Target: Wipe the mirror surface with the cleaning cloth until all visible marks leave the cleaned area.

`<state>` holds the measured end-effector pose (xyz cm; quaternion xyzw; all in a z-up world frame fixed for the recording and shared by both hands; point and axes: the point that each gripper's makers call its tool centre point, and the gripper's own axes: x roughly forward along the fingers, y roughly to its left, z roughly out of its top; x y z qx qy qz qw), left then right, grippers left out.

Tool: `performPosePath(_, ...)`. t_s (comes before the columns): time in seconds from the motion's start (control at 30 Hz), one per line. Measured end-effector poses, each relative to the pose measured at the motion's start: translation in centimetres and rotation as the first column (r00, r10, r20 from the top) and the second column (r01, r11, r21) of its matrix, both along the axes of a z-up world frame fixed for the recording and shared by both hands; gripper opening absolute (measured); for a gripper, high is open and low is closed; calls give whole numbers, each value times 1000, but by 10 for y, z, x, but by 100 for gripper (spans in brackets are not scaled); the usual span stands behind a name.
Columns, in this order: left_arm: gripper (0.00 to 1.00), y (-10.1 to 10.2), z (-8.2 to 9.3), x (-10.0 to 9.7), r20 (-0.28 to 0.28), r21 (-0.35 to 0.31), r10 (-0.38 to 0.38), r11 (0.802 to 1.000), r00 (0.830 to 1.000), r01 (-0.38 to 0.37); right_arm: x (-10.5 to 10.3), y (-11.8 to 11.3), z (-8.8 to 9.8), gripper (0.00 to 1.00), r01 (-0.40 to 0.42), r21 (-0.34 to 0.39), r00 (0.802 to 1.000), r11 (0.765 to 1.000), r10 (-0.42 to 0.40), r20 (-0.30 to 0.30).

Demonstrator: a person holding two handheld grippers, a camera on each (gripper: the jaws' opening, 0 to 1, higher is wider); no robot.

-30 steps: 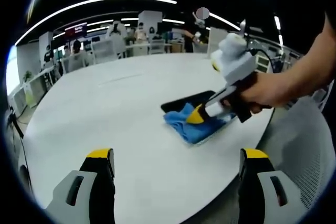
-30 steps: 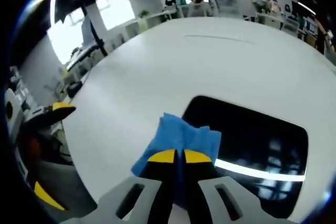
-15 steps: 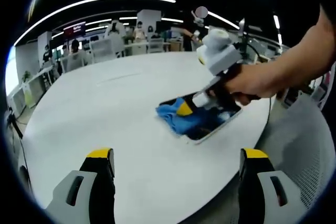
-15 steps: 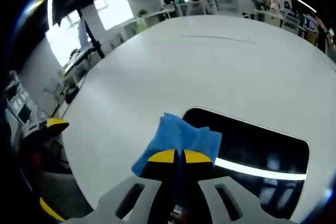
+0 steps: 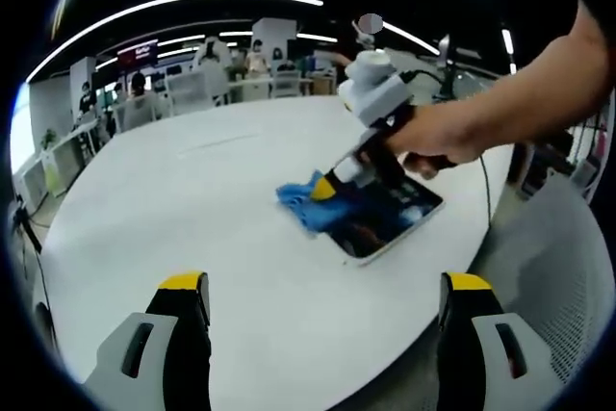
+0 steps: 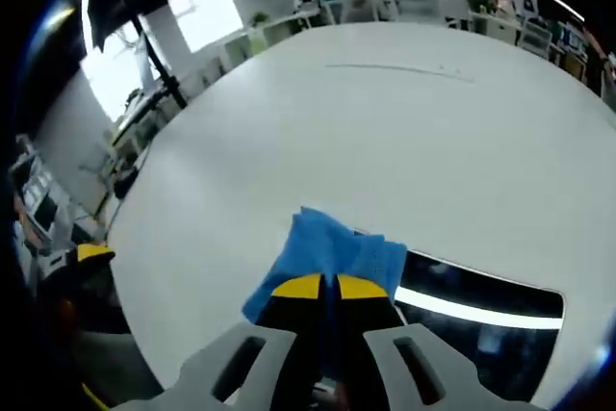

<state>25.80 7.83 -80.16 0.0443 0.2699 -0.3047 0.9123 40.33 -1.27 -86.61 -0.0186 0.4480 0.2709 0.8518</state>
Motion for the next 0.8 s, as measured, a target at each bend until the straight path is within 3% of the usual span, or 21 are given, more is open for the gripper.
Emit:
performPosePath(0.27,99,2,-2,1,-1,0,7,1000,1000,-7,16,0,0,0,14,10,1000,1000,-14,-8)
performPosePath(0.8,99,4,-4,3,-3,2,16,1000,1000,-16,18,-2,-1,0,-13,21,1000,1000,13,-7)
